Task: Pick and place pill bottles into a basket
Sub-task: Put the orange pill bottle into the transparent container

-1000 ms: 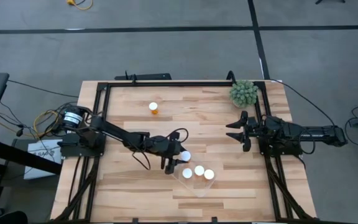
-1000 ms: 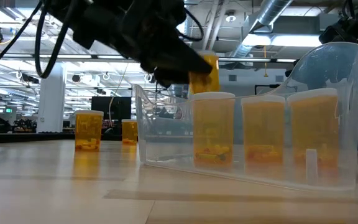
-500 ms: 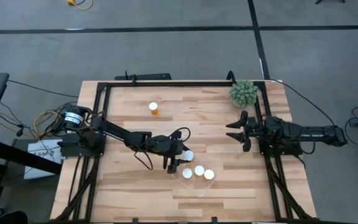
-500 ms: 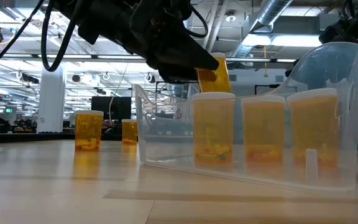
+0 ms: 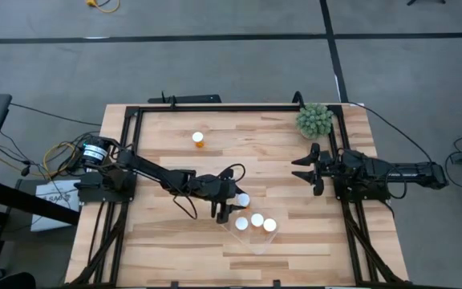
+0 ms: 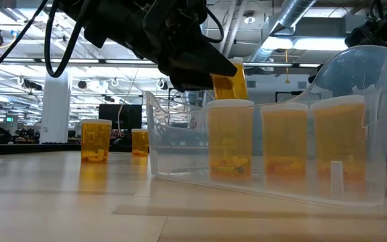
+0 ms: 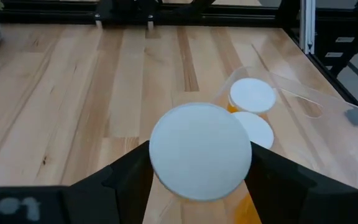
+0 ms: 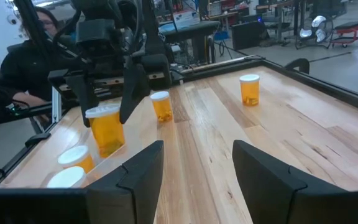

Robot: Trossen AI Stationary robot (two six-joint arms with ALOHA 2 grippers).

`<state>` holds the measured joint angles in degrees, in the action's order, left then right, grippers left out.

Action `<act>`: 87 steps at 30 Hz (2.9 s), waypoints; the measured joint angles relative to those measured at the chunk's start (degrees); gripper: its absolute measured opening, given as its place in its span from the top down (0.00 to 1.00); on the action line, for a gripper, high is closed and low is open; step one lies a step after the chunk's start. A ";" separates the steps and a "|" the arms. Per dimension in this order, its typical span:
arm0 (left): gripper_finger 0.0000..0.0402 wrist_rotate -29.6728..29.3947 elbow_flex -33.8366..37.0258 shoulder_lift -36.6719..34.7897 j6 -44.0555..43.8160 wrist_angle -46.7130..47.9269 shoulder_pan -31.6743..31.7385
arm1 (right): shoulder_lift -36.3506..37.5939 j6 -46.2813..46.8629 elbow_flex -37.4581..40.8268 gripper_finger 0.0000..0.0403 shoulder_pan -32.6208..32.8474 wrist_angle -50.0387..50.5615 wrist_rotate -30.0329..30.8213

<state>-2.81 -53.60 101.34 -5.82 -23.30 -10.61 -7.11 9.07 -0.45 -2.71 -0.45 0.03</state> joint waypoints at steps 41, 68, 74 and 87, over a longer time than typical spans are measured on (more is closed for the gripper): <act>0.20 -0.96 0.00 0.00 -1.88 5.26 0.59 | 0.00 0.00 0.00 0.54 0.01 0.00 -0.01; 0.20 -3.98 0.59 -10.48 -0.42 17.03 0.39 | 0.00 0.01 0.00 0.54 0.00 0.02 -0.02; 0.20 -5.62 2.87 -15.12 -0.91 24.94 0.28 | 0.01 -0.01 0.00 0.54 -0.01 0.02 -0.01; 0.20 -10.99 2.97 -18.44 -0.05 42.15 -2.42 | 0.02 -0.01 0.00 0.54 0.01 0.02 -0.02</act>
<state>-13.80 -50.63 82.90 -5.87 18.84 -13.03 -7.09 9.06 -0.45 -2.70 -0.43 0.01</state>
